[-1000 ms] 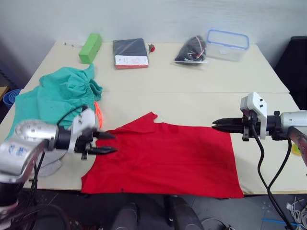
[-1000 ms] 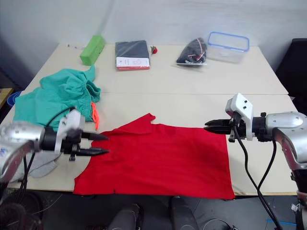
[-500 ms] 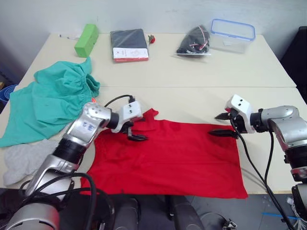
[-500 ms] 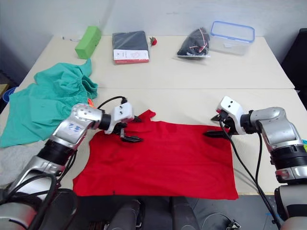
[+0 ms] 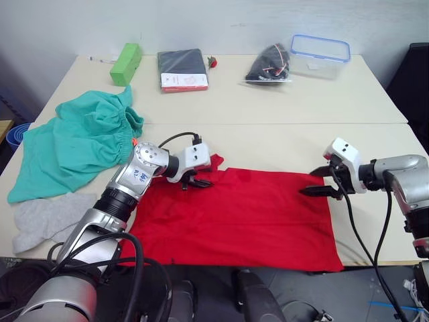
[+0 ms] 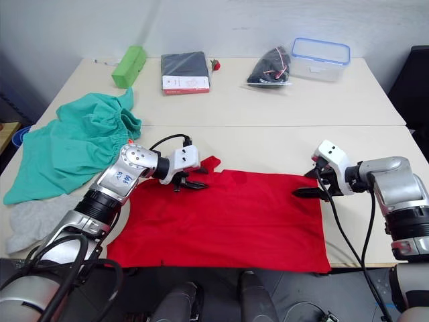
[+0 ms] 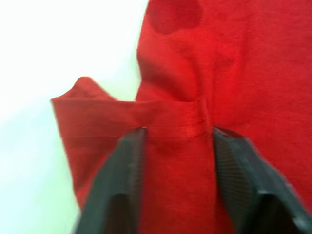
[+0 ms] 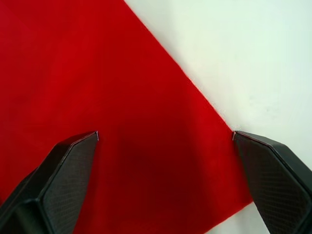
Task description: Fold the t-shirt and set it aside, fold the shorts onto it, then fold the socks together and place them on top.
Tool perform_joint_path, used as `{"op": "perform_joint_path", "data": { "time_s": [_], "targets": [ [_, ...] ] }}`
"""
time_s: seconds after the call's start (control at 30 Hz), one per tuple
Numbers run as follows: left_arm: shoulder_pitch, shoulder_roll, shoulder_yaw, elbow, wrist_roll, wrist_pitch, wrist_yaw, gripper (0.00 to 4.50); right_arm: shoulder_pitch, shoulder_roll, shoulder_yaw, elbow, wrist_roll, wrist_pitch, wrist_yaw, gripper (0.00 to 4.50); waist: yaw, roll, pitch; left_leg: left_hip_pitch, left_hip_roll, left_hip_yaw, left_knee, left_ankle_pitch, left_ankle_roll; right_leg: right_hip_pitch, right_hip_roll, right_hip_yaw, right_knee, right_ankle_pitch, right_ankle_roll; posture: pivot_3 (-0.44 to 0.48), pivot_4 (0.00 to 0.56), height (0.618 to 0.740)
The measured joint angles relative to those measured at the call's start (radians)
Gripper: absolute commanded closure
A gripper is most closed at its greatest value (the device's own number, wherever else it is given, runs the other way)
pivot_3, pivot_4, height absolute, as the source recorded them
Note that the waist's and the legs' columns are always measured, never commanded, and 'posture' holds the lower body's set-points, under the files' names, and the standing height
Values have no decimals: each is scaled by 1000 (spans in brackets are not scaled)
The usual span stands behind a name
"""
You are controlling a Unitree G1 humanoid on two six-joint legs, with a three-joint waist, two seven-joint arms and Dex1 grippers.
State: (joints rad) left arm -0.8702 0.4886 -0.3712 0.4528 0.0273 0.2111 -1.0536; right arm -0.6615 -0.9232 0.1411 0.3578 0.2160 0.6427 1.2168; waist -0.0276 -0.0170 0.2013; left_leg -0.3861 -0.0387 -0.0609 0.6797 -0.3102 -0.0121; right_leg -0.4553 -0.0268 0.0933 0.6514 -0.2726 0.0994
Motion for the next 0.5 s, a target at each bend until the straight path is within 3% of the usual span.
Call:
{"op": "perform_joint_path", "data": {
  "time_s": [0.13,0.43,0.47,0.5],
  "targets": [
    [1,1,8,-7,-4,16,-19,4452,0,1,-7,0,9,20,-2,0,0,0,0,0,0,0,0,0,0,0,0,0,0,0,0,0,150,740],
    [24,16,42,-53,-24,86,-63,4452,-10,24,-30,11,17,64,-22,0,0,0,0,0,0,0,0,0,0,0,0,0,0,0,0,0,150,740],
    [24,16,48,-53,-28,96,-64,3970,-10,24,-30,11,16,63,-22,0,0,0,0,0,0,0,0,0,0,0,0,0,0,0,0,0,150,740],
    [24,16,56,-53,-34,105,-67,3758,-10,24,-30,12,16,62,-22,0,0,0,0,0,0,0,0,0,0,0,0,0,0,0,0,0,150,740]
  ]
}}
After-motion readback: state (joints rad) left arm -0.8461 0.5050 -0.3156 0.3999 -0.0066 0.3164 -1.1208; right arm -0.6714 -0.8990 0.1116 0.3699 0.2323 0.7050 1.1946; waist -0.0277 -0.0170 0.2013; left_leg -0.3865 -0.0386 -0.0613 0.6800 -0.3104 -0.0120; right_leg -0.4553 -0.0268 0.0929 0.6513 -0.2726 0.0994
